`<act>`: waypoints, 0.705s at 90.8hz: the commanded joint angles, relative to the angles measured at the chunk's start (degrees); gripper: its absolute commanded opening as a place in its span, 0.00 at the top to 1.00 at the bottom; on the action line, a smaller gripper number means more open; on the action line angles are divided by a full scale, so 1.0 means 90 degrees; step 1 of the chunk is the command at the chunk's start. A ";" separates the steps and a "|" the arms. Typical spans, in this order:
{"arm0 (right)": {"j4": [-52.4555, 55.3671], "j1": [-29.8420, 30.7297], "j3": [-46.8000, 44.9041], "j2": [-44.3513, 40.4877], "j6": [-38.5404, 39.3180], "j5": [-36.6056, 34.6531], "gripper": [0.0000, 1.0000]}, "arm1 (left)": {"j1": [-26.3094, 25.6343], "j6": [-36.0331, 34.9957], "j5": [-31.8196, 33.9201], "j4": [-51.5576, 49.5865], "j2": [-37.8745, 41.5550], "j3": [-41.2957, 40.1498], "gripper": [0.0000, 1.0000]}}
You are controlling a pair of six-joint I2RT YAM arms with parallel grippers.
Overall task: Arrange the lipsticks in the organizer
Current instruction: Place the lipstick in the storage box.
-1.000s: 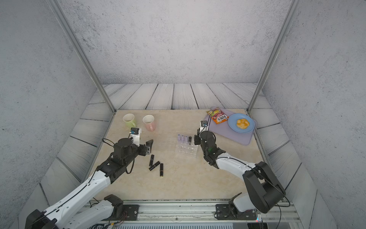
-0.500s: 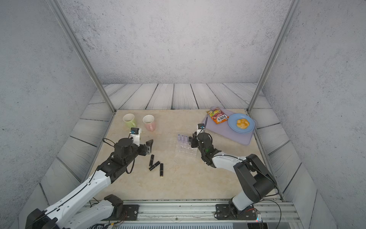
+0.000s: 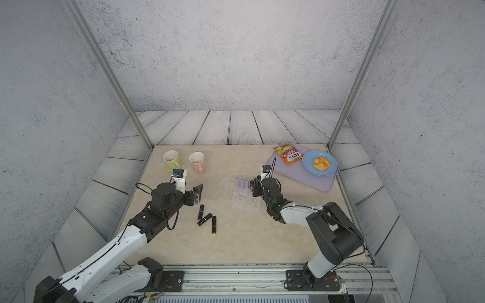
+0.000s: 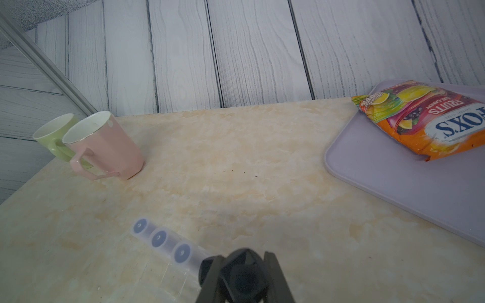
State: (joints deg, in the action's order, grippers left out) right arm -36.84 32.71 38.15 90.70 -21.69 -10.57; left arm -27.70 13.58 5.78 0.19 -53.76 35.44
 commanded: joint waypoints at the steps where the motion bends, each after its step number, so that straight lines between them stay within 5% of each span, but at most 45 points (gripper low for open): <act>1: 0.0030 0.0014 -0.0181 0.0008 -0.0087 0.0041 1.00 | 0.0051 0.0086 -0.0028 0.0107 0.0023 0.0003 0.14; 64: -0.0086 0.0018 -0.0435 0.0090 -0.0153 0.0030 1.00 | 0.0056 0.0248 -0.0073 0.0122 -0.0030 0.0016 0.14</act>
State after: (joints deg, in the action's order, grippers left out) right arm -39.18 32.71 34.37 91.07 -22.57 -10.41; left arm -27.70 15.51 5.56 0.23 -53.76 35.42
